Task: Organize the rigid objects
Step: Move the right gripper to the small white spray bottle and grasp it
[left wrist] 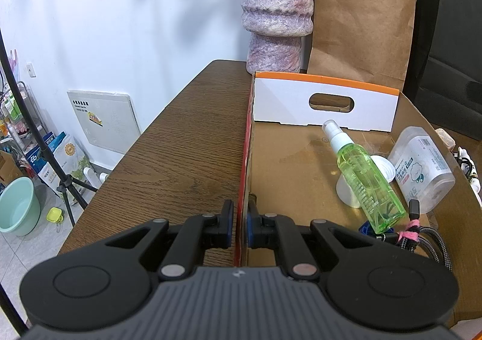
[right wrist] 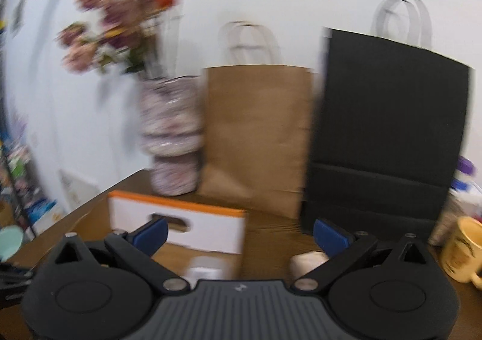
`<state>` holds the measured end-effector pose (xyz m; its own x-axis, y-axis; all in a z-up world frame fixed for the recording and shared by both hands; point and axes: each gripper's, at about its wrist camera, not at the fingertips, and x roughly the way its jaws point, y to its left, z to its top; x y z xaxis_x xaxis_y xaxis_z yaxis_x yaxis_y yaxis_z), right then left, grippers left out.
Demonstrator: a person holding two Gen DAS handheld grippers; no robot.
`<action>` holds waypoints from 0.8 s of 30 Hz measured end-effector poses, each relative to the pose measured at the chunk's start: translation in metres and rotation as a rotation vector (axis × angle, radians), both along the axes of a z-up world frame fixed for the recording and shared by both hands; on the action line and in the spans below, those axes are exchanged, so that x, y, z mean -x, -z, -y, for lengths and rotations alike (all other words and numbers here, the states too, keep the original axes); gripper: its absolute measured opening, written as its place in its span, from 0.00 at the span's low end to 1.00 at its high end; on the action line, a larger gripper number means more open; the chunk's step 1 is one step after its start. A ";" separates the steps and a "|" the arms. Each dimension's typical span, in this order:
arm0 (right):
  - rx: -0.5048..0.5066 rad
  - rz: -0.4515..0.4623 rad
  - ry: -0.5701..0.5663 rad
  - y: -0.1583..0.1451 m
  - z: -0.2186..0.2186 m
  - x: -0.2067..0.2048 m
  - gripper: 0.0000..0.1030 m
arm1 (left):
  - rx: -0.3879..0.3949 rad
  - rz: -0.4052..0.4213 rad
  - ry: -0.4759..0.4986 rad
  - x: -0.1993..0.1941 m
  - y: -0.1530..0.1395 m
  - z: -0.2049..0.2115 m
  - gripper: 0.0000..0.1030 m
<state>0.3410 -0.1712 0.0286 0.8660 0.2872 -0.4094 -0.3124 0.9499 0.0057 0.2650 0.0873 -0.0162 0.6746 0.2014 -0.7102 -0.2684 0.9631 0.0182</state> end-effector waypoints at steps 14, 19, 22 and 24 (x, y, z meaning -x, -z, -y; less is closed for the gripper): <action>0.009 -0.140 0.265 0.046 0.099 -0.046 0.96 | -0.001 0.000 0.000 0.000 0.000 0.000 0.09; -0.026 -0.204 0.286 0.064 0.109 -0.057 0.81 | -0.001 0.000 0.000 0.000 0.000 0.000 0.09; -0.027 -0.245 0.280 0.076 0.109 -0.062 0.66 | -0.001 0.001 0.000 0.000 0.000 0.000 0.09; -0.031 -0.265 0.271 0.081 0.109 -0.065 0.60 | -0.002 0.001 0.000 0.000 0.000 0.000 0.09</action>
<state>0.4062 -0.2805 -0.0529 0.7776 0.0778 -0.6239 -0.0333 0.9960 0.0826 0.2651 0.0873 -0.0163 0.6751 0.2032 -0.7092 -0.2687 0.9630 0.0202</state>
